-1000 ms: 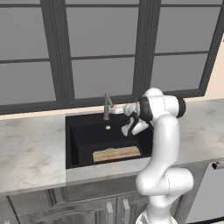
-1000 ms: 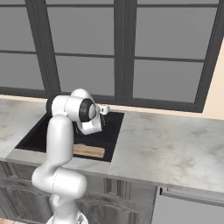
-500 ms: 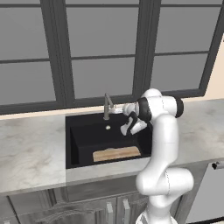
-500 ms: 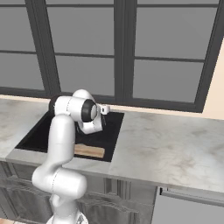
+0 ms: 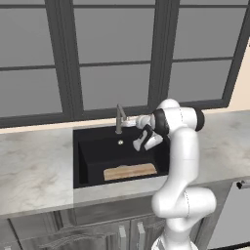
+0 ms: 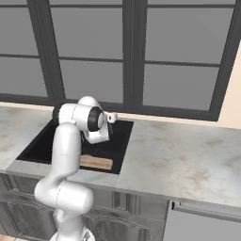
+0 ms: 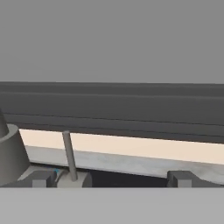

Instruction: Turn on the sink faucet with hot water and rinse the cutting board for ten seconds, then turn off the faucet. Push the cutting board to reach the water if necessary.

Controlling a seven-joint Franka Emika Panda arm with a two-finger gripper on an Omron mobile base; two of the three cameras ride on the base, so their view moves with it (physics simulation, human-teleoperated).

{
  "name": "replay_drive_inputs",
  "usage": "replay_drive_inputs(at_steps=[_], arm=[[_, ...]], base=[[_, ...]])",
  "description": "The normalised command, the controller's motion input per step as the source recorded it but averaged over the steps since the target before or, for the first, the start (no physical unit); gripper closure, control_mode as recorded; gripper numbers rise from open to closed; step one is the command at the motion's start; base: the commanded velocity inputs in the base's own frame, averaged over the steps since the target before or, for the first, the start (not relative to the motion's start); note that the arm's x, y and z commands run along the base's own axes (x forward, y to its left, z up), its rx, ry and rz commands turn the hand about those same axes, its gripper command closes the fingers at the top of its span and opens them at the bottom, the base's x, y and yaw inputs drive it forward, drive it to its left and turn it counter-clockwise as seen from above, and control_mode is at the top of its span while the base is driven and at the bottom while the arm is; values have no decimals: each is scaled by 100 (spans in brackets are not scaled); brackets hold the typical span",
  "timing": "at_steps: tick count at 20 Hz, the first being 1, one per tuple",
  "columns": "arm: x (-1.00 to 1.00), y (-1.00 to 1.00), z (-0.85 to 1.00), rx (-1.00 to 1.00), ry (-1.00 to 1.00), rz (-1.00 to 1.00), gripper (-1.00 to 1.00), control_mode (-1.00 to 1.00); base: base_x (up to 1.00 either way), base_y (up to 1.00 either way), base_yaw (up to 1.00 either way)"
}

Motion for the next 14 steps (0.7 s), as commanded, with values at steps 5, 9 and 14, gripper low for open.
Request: replay_drive_inputs(at_steps=[5,9,14], arm=[[9,10,0,0,0,0,-100,-100],[10,14,0,0,0,0,-100,-100],[6,5,0,0,0,0,-100,-100]], base=[[0,0,0],[0,0,0],[0,0,0]])
